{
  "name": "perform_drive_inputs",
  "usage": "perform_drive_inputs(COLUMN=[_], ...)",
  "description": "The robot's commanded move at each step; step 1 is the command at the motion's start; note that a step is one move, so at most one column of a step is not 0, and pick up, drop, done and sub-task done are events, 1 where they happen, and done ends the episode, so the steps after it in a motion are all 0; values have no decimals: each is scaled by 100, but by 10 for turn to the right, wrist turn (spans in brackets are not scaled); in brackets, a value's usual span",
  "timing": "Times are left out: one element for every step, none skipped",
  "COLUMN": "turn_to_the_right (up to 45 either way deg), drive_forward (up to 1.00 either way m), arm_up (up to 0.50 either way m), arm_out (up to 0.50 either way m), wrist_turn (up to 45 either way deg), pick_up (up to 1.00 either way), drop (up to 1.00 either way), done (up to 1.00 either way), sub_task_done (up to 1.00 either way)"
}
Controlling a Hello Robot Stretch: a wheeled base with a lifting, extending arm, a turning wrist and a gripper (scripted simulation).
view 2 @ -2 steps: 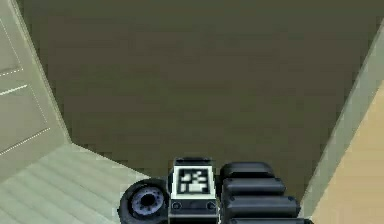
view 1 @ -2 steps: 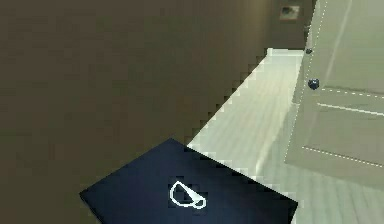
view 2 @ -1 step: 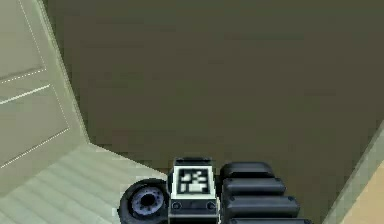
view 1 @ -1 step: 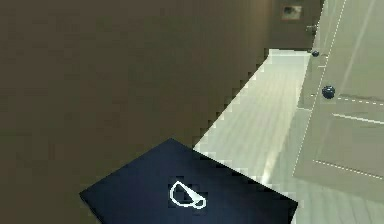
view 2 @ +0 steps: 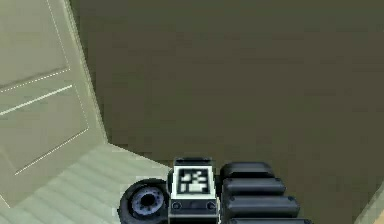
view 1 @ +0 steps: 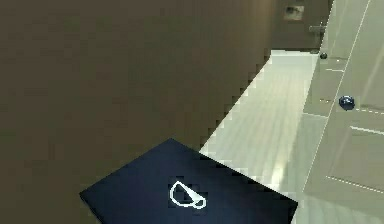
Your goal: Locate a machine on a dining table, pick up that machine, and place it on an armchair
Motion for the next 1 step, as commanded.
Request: perform_drive_inputs(turn_to_the_right=[120], drive_forward=[0], arm_up=[0], arm_out=[0], wrist_turn=[0], pick_up=[0], drop=[0], done=[0], sub_task_done=[0])
